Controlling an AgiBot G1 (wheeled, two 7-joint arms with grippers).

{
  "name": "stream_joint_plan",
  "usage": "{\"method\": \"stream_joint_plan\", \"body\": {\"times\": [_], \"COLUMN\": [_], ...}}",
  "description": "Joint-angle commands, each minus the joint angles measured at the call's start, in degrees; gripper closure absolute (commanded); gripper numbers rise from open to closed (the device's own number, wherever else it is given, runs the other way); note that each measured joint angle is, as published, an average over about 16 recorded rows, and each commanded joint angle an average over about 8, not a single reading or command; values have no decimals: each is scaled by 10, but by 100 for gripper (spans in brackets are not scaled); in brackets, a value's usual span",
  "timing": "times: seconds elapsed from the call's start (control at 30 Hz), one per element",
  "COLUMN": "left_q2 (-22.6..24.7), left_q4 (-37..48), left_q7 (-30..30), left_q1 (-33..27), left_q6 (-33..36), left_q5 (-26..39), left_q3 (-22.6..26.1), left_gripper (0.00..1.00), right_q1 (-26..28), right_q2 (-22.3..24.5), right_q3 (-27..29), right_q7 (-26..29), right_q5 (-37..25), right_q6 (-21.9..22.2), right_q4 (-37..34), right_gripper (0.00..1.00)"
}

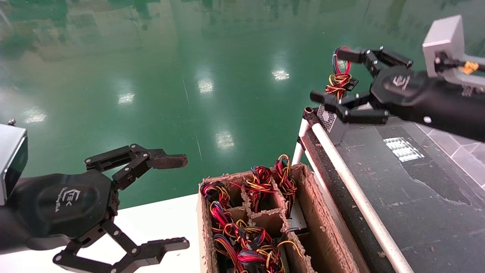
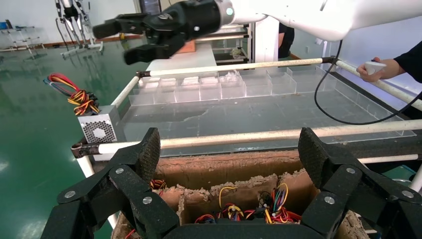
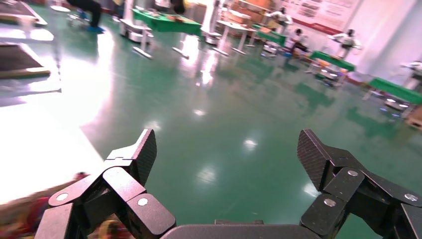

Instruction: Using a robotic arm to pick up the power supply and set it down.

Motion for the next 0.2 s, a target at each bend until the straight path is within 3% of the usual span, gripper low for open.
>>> {"method": "stream_joint_plan", "body": {"times": [0.03, 0.2], "left_q2": [0, 0], "left_q4": [0, 0], "left_q7": [0, 0], "left_q1": [0, 0], "left_q6": [0, 0], "left_q5": [0, 0], "left_q3": [0, 0], "left_gripper": [0, 0], "right_q1": [-23, -54], "right_q2": [12, 27], "right_q3": [4, 10], "right_q7": [16, 38], "right_q5": [16, 38], "right_q6": [-11, -26], "right_q4": [31, 74], "right_gripper": [0, 0]}}
